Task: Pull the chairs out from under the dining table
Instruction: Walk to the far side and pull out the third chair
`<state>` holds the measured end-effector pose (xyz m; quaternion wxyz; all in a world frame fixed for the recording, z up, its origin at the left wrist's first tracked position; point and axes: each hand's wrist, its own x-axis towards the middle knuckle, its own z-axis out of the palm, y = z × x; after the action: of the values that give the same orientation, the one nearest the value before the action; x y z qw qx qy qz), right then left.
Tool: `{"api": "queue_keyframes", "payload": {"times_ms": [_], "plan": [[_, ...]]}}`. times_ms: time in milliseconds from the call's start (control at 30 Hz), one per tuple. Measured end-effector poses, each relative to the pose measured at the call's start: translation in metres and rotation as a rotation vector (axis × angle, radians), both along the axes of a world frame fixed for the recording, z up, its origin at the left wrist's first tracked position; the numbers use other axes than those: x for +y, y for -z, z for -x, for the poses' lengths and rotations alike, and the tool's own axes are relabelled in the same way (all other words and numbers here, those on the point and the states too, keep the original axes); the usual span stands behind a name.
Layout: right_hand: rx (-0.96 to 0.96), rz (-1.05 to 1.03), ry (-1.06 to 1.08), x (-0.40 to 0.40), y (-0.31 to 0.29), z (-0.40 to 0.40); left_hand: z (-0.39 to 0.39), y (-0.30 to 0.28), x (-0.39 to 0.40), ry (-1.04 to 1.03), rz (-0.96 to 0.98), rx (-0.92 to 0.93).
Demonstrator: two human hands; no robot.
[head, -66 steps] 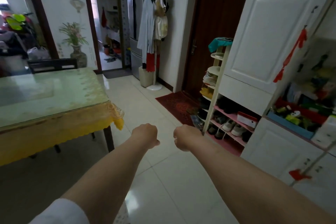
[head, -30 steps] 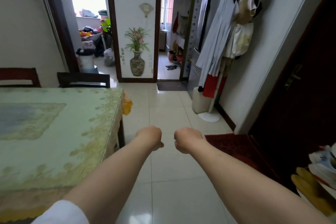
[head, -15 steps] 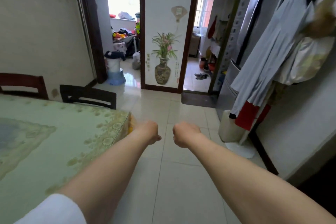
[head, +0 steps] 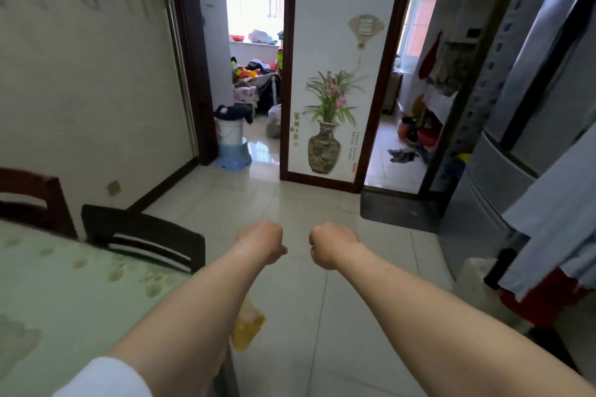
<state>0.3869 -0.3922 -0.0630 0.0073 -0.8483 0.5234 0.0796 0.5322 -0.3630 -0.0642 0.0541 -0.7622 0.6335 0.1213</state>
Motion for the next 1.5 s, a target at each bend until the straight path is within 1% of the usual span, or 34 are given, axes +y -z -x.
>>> {"api": "queue_keyframes", "payload": {"times_ms": [167, 400, 500, 633, 733, 767, 800, 867, 967, 1167, 1333, 1500], "plan": [[0.019, -0.026, -0.072, -0.118, -0.011, -0.035, -0.037, -0.012, -0.108, -0.041, -0.027, -0.054], [0.039, -0.024, -0.211, -0.273, -0.001, -0.079, -0.072, 0.001, -0.231, -0.174, -0.056, -0.011], [0.057, -0.03, -0.307, -0.335, 0.001, -0.106, -0.089, 0.002, -0.278, -0.254, -0.057, 0.001], [0.072, -0.003, -0.477, -0.411, -0.014, -0.152, -0.118, -0.013, -0.341, -0.384, -0.015, 0.004], [0.039, 0.028, -0.565, -0.45, -0.02, -0.191, -0.139, -0.017, -0.371, -0.455, 0.011, 0.002], [0.04, 0.03, -0.625, -0.463, -0.016, -0.217, -0.153, -0.013, -0.378, -0.505, 0.0, -0.003], [0.043, 0.034, -0.646, -0.468, -0.014, -0.227, -0.158, -0.011, -0.38, -0.511, -0.004, -0.017], [0.042, 0.007, -0.738, -0.475, -0.005, -0.263, -0.182, -0.003, -0.382, -0.587, -0.025, -0.032], [0.027, -0.018, -0.891, -0.481, 0.009, -0.33, -0.235, 0.007, -0.38, -0.757, -0.021, -0.029], [0.037, -0.039, -1.092, -0.478, 0.019, -0.454, -0.338, 0.021, -0.361, -1.052, -0.029, -0.043], [0.043, -0.05, -1.308, -0.456, 0.018, -0.549, -0.408, 0.02, -0.341, -1.259, -0.028, -0.03], [0.087, -0.083, -1.564, -0.413, 0.024, -0.627, -0.454, 0.032, -0.307, -1.488, -0.012, 0.006]]}}
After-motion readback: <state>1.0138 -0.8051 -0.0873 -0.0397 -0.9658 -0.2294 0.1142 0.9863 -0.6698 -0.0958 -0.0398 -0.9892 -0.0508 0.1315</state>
